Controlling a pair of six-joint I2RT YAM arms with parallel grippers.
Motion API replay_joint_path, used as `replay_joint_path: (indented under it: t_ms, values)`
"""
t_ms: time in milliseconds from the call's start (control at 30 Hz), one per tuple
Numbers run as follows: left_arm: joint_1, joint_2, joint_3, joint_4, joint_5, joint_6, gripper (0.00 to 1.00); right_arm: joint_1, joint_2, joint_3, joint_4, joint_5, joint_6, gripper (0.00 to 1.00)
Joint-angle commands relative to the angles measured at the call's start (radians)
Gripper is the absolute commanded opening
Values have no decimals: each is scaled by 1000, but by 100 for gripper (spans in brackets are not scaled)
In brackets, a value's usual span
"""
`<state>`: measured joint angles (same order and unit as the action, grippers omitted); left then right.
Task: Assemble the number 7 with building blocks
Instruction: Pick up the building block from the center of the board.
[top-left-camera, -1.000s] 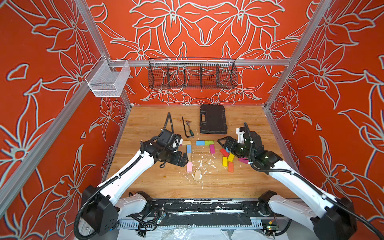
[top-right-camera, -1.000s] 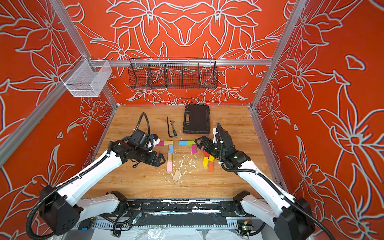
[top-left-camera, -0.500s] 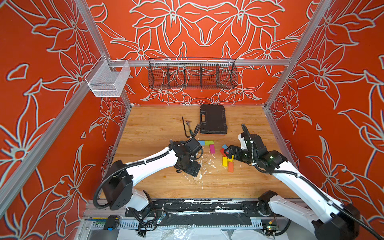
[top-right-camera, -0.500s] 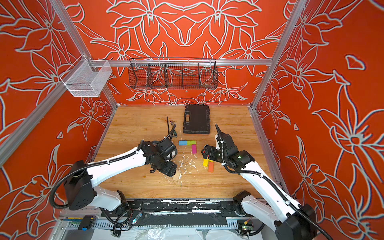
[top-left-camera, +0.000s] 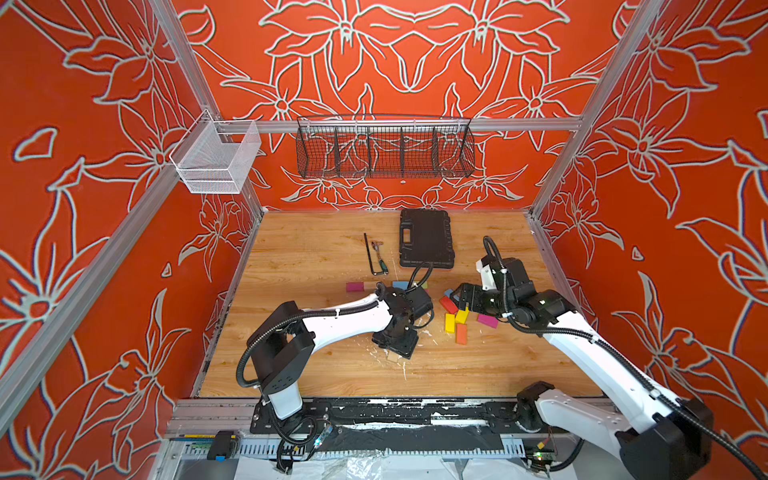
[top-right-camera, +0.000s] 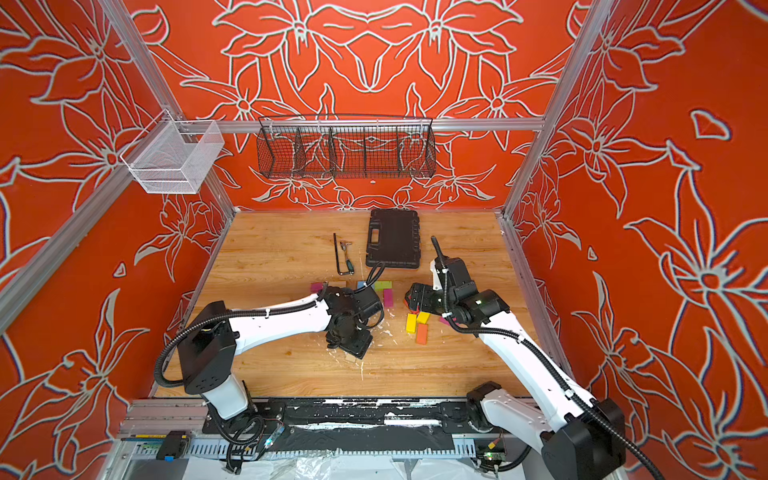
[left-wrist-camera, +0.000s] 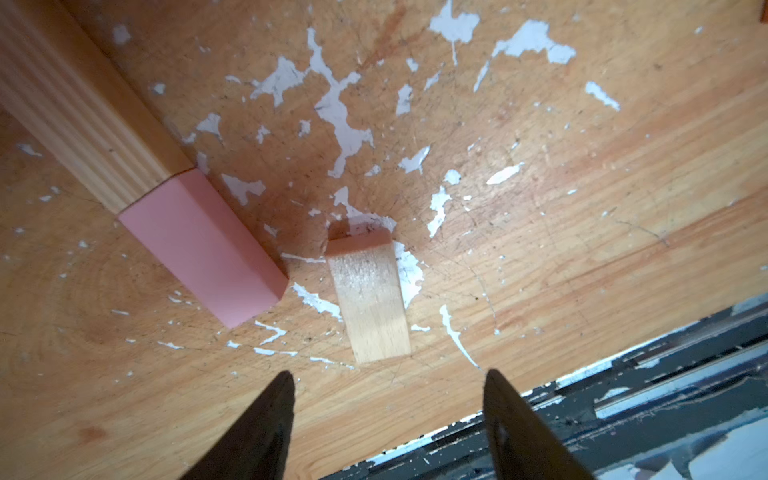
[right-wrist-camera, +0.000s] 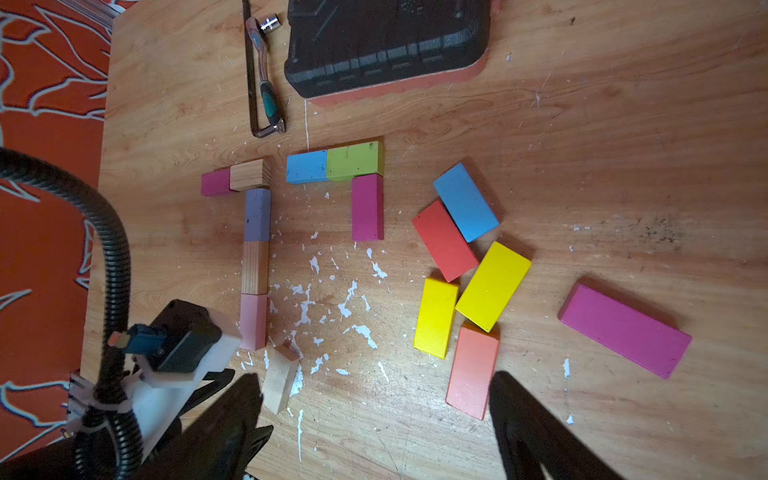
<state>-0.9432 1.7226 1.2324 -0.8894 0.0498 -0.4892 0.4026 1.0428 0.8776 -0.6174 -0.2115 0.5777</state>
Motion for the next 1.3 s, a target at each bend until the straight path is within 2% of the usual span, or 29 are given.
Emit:
replay_joint_path:
  t_ms: [0,300,733,867,967,1200,1267]
  values:
    - [-15,24,-18,17,-27,-54,67,-11,-24,-18,-23,-16,-12,88]
    - [-32,54,-69,90,-25,-118,63,-24,-78,-38,-50,-13,7,87]
    - [-32,109,-93,99,-34,-131,61,-30,-82,-64,-38,-40,20,86]
    - [-33,135,-82,101,-34,-131,53,-30,-104,-91,-25,-44,29,86]
    - [-32,151,-79,96,-38,-139,51,-31,-117,-103,-26,-48,31,86]
    - [-34,158,-79,92,-30,-146,17,-31,-139,-122,-27,-54,32,85]
    - [-38,156,-71,86,-28,-146,15,-31,-141,-123,-30,-54,33,85]
